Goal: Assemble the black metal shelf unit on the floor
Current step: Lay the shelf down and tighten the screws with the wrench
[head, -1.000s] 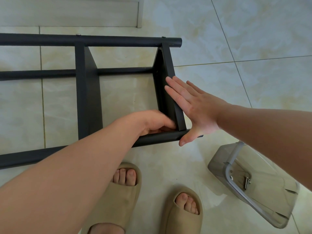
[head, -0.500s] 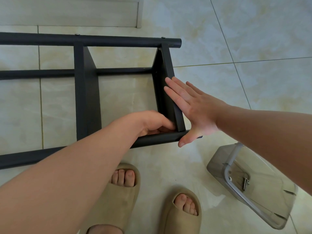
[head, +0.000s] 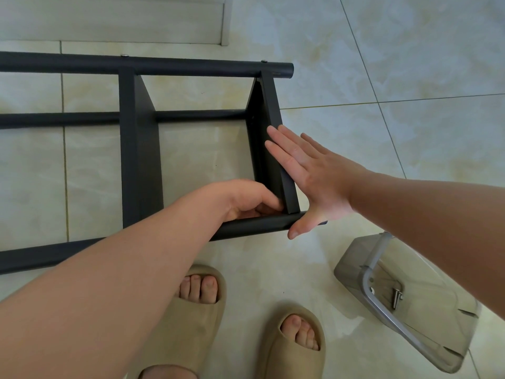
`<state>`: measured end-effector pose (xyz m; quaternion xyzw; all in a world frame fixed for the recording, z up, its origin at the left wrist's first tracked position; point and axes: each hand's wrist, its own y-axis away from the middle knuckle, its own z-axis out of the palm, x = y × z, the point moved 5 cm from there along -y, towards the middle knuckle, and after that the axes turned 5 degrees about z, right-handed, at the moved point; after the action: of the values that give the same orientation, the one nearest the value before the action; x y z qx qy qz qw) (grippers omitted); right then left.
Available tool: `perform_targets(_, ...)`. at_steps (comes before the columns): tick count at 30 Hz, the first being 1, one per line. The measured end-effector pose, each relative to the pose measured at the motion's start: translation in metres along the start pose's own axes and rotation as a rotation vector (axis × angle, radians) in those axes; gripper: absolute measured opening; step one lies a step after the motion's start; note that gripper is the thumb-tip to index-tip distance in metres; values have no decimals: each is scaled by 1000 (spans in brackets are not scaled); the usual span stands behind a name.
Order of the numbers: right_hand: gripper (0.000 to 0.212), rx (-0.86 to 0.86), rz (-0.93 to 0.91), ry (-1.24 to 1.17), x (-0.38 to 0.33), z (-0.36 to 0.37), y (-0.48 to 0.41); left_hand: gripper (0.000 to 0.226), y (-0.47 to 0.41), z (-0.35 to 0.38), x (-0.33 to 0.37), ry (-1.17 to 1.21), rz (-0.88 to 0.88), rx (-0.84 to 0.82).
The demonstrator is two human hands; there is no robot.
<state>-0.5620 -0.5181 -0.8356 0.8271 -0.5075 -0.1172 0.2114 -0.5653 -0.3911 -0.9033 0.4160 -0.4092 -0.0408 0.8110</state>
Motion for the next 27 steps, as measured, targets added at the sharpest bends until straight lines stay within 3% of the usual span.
perform_targets(7, 152, -11, 2, -2, 0, 0, 0, 6, -3, 0, 3, -47, 54, 22)
perform_targets(15, 152, -13, 2, -1, 0, -1, 0, 16, 1, 3, 3, 37, -2, -34)
perform_targets(21, 152, -17, 3, -6, 0, -1, 1, 8, -2, 0, 2, -78, 52, 17)
perform_targets(27, 151, -16, 5, 2, -1, -1, 1, 15, -1, 2, 1, 16, -11, -37)
